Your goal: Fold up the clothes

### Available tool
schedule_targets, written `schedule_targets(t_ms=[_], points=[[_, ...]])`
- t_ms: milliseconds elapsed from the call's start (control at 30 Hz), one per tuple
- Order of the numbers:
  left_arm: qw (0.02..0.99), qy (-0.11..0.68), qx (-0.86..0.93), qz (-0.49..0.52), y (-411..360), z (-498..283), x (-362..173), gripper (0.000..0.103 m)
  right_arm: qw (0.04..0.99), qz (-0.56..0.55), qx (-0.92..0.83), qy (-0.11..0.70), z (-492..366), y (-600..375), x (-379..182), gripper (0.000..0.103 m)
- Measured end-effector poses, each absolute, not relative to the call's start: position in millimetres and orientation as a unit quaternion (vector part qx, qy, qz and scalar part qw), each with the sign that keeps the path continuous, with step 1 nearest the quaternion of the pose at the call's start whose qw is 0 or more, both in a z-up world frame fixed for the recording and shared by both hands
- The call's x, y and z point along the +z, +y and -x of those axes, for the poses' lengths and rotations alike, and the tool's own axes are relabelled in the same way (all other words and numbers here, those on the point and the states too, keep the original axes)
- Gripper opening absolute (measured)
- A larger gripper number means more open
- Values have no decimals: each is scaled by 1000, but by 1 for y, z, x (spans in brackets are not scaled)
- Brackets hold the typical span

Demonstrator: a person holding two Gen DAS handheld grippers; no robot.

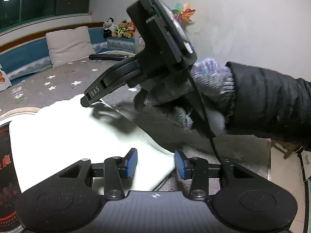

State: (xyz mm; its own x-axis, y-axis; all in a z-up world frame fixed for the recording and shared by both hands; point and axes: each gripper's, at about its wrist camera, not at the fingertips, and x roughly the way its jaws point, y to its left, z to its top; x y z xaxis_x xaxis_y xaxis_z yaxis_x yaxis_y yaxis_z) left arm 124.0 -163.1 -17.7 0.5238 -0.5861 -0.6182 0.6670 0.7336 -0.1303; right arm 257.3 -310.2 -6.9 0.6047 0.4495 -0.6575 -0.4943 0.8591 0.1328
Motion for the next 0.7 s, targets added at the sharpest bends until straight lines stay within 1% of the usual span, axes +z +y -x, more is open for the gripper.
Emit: schedule_targets(t_ms=[167, 267, 400, 500, 567, 700], points=[[870, 330, -361, -57, -158, -119, -14, 45, 903, 36, 248, 348, -258, -311, 6, 11], [876, 324, -353, -58, -151, -116, -8, 45, 901, 23, 271, 339, -257, -310, 11, 11], [889, 320, -324, -56, -133, -120, 2, 45, 890, 54, 276, 358, -259, -300, -1, 11], [902, 320, -287, -49, -114, -133, 8, 46, 893, 40, 271, 356, -258, -304, 2, 11], [910, 320, -262, -42, -102, -143, 11, 46, 895, 32, 275, 350, -255, -305, 6, 15], [919, 331, -214, -15, -83, -174, 8, 45, 892, 41, 288, 345, -250, -300, 8, 15]])
